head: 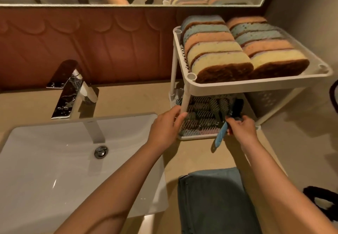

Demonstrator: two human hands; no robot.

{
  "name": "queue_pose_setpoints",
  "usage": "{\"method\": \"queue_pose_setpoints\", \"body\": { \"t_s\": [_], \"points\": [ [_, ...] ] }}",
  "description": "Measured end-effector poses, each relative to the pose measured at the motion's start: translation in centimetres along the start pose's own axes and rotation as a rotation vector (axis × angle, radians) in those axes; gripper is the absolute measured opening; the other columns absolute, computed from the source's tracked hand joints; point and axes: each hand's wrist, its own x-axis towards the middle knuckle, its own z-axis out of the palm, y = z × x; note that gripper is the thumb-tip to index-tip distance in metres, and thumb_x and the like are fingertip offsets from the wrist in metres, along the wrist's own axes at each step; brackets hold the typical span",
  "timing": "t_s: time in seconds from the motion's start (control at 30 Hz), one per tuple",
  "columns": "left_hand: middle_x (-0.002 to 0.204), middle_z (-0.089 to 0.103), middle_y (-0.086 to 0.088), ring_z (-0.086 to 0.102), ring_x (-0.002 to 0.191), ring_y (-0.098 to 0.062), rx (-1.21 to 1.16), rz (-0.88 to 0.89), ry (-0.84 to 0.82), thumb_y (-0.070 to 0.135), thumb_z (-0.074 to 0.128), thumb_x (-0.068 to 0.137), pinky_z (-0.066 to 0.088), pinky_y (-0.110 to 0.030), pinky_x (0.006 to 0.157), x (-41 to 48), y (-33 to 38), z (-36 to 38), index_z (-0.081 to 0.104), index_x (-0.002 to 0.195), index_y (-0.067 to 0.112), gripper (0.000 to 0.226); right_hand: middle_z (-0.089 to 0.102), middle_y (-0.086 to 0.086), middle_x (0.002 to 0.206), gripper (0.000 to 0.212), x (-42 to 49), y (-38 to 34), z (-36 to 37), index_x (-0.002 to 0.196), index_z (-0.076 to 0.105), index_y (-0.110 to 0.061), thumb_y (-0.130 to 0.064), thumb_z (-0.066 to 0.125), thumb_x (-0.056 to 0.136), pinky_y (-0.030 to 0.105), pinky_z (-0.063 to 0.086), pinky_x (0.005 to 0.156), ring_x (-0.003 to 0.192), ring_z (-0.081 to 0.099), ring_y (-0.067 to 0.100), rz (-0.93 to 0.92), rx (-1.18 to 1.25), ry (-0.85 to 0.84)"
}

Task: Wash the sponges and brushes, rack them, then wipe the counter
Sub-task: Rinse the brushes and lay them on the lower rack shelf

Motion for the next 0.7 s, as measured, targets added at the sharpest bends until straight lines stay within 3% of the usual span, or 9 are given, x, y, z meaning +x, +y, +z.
{"method": "queue_pose_setpoints", "body": {
  "t_s": [0.1,0.3,0.4,0.47,0.6,0.7],
  "points": [
    [0.083,0.059,0.008,0.048,0.069,-0.009,0.114,0.084,0.073,0.033,0.043,0.096,0.027,-0.012,0.052,0.3,-0.6,0.1,0.058,0.099,0.019,0.021,0.063,0.025,0.105,0.032,2.5,-0.7,-0.6,0.111,0.055,0.006,-0.015,0.060,0.089,0.030,0.049,0.065,0.080,0.058,0.027,0.066,0.016,-0.016],
    [0.088,0.068,0.001,0.046,0.065,-0.007,0.153,0.160,0.108,0.033,0.045,0.095,0.024,-0.009,0.052,0.6,-1.4,0.3,0.061,0.101,0.017,0.024,0.058,0.022,0.124,0.044,6.5,-0.6,-1.3,0.126,0.051,-0.005,-0.016,0.064,0.086,0.050,0.053,0.084,0.102,0.061,0.040,0.132,-0.085,-0.085],
    [0.089,0.069,0.002,0.052,0.067,-0.012,0.154,0.159,0.106,0.035,0.043,0.095,0.025,-0.010,0.053,0.7,-1.7,0.4,0.061,0.102,0.018,0.025,0.054,0.019,0.129,0.047,7.8,0.0,-1.2,0.130,0.048,-0.008,-0.019,0.063,0.087,0.045,0.052,0.085,0.110,0.057,0.040,0.122,-0.213,-0.119],
    [0.088,0.068,0.002,0.046,0.066,-0.008,0.155,0.164,0.100,0.035,0.044,0.095,0.024,-0.010,0.053,0.7,-1.6,0.4,0.061,0.101,0.018,0.025,0.052,0.019,0.131,0.047,8.2,0.2,-1.2,0.131,0.047,-0.007,-0.021,0.061,0.089,0.041,0.049,0.087,0.113,0.054,0.039,0.109,-0.299,-0.111],
    [0.081,0.063,0.005,0.043,0.065,-0.006,0.148,0.177,0.106,0.034,0.045,0.094,0.023,-0.010,0.053,0.8,-1.8,0.3,0.061,0.096,0.017,0.023,0.046,0.017,0.141,0.051,8.9,0.6,-0.9,0.134,0.046,-0.006,-0.027,0.059,0.090,0.040,0.035,0.104,0.127,0.043,0.036,0.006,-0.486,-0.089],
    [0.083,0.066,0.002,0.050,0.065,-0.012,0.144,0.179,0.106,0.035,0.044,0.095,0.026,-0.016,0.053,0.8,-1.9,0.3,0.061,0.097,0.018,0.024,0.046,0.017,0.141,0.050,9.2,0.8,-0.8,0.134,0.048,-0.008,-0.030,0.058,0.090,0.041,0.031,0.107,0.129,0.041,0.036,-0.027,-0.531,-0.085]
  ]
}}
